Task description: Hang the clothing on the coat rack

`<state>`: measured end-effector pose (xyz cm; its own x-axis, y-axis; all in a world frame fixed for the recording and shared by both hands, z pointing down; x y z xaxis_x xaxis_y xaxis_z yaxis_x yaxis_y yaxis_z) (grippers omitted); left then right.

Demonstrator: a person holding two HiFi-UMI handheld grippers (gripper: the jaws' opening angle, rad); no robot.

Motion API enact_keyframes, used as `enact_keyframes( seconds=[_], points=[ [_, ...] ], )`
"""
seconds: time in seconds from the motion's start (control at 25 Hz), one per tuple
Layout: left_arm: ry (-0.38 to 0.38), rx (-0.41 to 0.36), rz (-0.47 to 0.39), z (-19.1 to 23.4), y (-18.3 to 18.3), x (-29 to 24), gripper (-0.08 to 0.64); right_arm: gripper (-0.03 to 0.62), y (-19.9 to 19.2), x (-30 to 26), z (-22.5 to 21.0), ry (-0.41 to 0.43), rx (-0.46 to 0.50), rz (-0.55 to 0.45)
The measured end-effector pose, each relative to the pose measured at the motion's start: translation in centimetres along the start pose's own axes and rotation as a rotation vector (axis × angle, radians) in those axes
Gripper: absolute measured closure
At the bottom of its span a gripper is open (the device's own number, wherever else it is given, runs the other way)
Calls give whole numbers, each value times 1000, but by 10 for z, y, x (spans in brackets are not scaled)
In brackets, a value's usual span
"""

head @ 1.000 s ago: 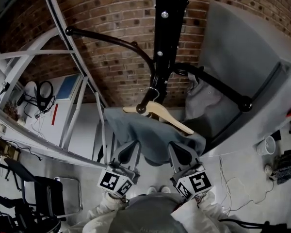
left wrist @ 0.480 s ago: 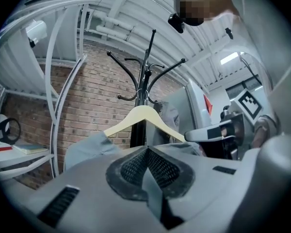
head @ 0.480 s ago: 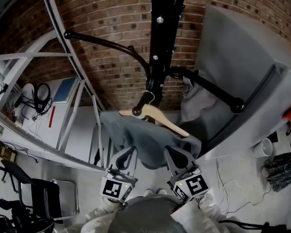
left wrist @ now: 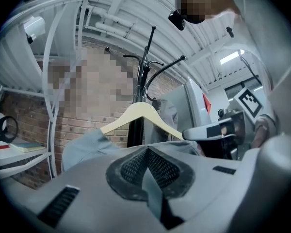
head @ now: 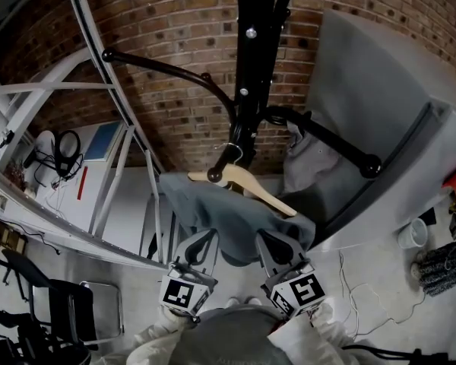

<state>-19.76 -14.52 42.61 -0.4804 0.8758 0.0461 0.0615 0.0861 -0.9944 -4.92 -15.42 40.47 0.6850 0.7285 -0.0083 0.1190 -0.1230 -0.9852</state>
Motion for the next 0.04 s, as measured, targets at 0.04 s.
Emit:
enact_keyframes(
  seconds=[0.04],
  points=[
    [-1,0,0,0,0,-1,552,569,0,0,0,0,-2,0]
  ],
)
Point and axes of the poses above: the fingertips, and each gripper's own axes: x backward along the fingers, z to its left, y out of its top, the point moved 5 cm from there along x, backward along the fingers, and after that the axes turned 4 degrees about -x, right-handed, at the moved point
